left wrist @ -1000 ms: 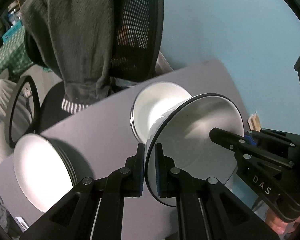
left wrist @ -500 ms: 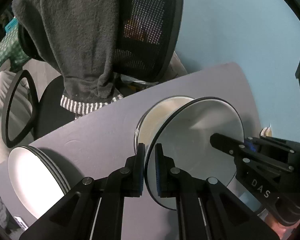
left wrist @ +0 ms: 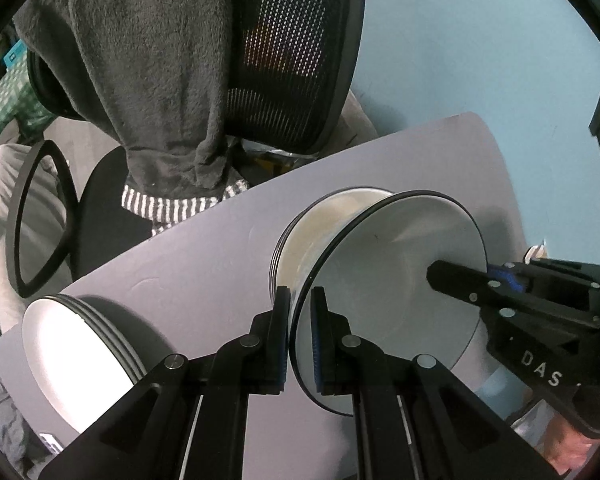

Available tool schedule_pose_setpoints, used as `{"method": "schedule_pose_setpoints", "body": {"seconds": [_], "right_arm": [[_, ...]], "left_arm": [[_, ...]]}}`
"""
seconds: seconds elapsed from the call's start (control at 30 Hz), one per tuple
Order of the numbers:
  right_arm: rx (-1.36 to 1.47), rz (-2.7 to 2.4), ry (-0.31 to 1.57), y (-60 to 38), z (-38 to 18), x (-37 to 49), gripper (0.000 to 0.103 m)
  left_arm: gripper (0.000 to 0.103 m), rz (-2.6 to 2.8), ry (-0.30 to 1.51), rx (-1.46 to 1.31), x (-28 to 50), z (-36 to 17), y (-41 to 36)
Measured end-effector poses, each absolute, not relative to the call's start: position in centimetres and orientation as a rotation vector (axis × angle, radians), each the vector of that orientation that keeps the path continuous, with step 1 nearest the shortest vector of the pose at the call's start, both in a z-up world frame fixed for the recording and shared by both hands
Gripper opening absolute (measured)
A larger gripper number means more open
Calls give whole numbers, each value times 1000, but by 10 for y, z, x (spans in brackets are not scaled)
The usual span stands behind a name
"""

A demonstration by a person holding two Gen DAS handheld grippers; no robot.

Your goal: Organize plates and bowls

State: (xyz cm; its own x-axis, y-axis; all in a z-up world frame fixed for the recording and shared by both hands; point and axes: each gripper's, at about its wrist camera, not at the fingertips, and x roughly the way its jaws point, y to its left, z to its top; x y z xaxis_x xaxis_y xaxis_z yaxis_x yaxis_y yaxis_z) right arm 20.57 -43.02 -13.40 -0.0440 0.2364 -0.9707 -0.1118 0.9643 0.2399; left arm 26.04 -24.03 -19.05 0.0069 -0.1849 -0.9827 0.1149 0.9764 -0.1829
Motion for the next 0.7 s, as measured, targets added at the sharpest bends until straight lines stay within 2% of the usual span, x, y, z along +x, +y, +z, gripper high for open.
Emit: {"method": "schedule_pose_setpoints", "body": {"seconds": [0.1, 0.13, 0.17, 0.4, 0.63, 0.7], "right_arm": [[96, 285, 1585, -430, -132, 206, 14], [86, 276, 1581, -430, -131, 206, 15], [75, 266, 1575, -430, -130, 207, 17], [62, 256, 1559, -425, -128, 208, 19], [4, 248, 1505, -423, -112, 202, 20], [-22, 241, 1483, -423, -107, 201, 30]], "left_arm": [[13, -213, 1527, 0, 258, -187, -244], [19, -198, 1517, 31, 258, -186, -245], [21, -193, 1508, 57, 257, -185, -247], [22, -213, 1507, 44, 258, -183, -244], [28, -202, 1466, 17, 253, -163, -234], [37, -206, 1456, 1, 250, -158, -230]]}}
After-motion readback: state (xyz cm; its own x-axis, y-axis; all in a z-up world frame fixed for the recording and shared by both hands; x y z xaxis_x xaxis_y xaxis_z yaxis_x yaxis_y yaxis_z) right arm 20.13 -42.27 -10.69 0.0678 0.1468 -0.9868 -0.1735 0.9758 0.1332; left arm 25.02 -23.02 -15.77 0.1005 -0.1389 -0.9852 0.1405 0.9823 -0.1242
